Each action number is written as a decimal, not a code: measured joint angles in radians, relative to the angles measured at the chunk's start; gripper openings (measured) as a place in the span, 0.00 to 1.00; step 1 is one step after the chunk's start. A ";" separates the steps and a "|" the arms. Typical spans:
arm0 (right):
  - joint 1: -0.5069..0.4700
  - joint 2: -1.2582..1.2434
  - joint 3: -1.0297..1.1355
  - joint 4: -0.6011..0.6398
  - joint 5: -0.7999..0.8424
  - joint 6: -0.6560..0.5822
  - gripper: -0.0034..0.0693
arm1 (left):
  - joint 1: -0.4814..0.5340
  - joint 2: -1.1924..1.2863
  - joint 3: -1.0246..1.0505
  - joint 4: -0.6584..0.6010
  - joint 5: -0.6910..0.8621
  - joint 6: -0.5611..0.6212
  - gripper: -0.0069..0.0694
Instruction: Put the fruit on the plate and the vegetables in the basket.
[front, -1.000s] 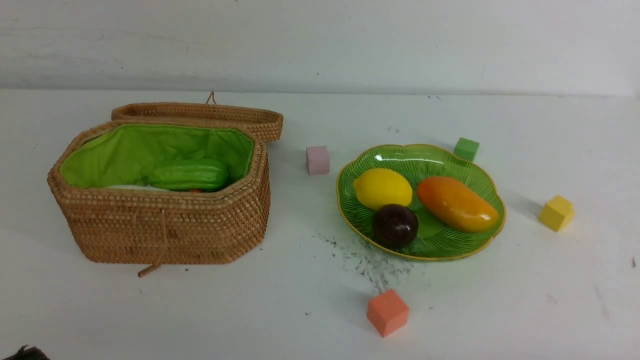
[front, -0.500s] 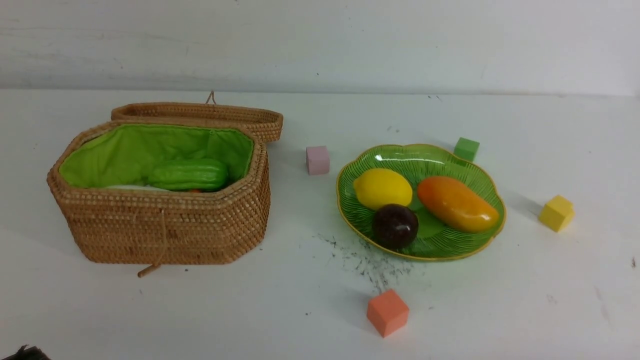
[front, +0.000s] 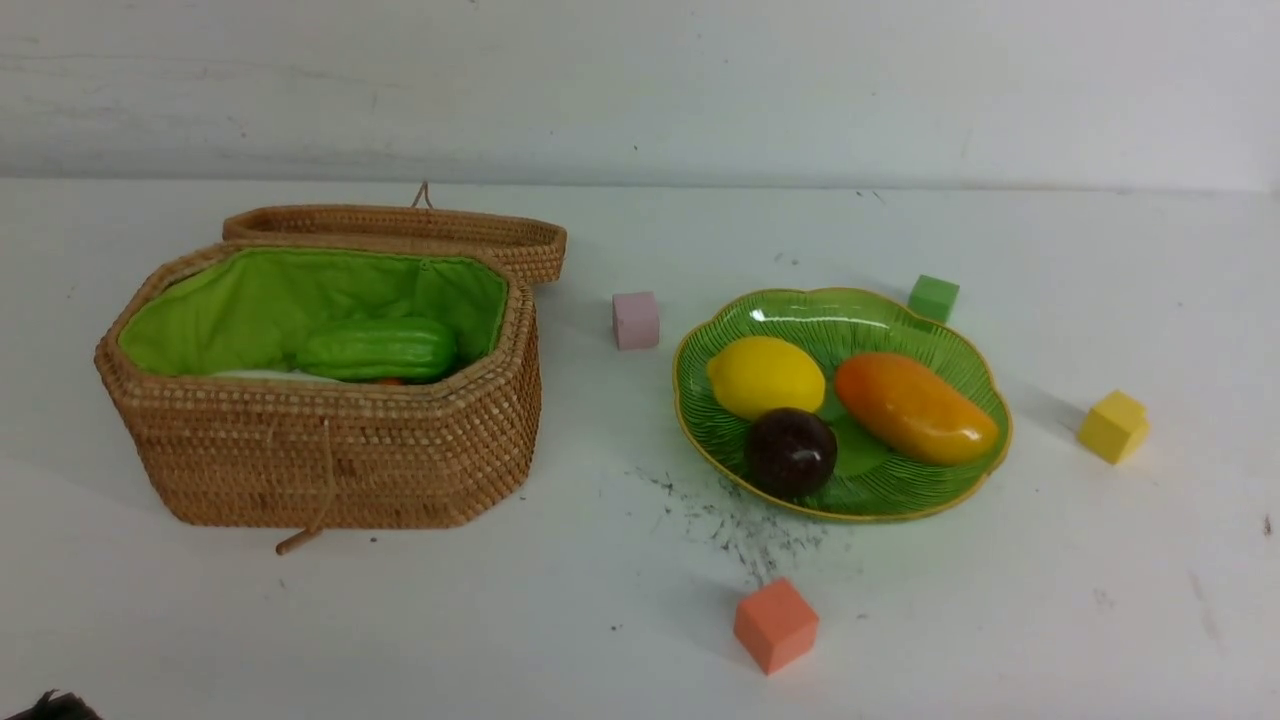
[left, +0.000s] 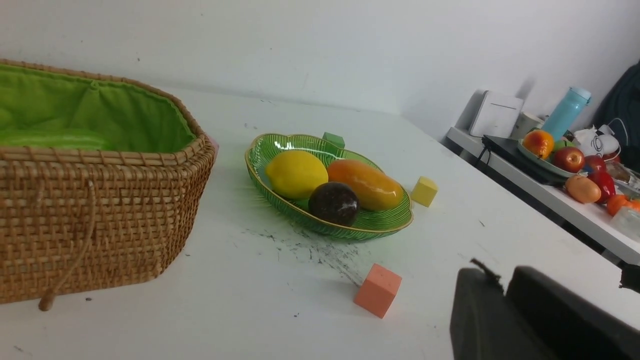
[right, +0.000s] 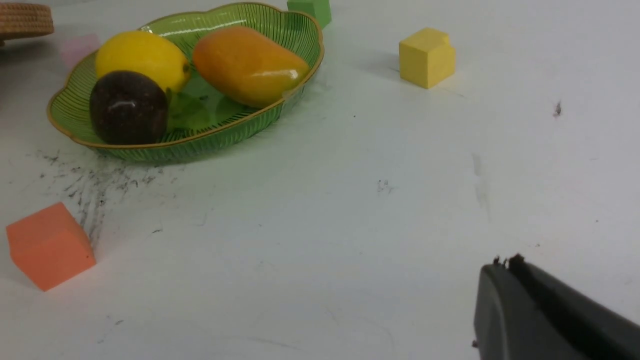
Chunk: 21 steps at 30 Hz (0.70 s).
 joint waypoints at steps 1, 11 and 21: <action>0.000 0.000 0.000 0.000 0.000 0.000 0.05 | 0.000 0.000 0.006 -0.001 -0.001 0.000 0.19; -0.001 0.000 0.000 0.005 0.000 0.000 0.06 | 0.348 0.000 0.219 -0.221 -0.254 0.287 0.07; -0.001 0.000 0.000 0.005 0.000 0.000 0.08 | 0.516 0.000 0.267 -0.301 -0.059 0.451 0.07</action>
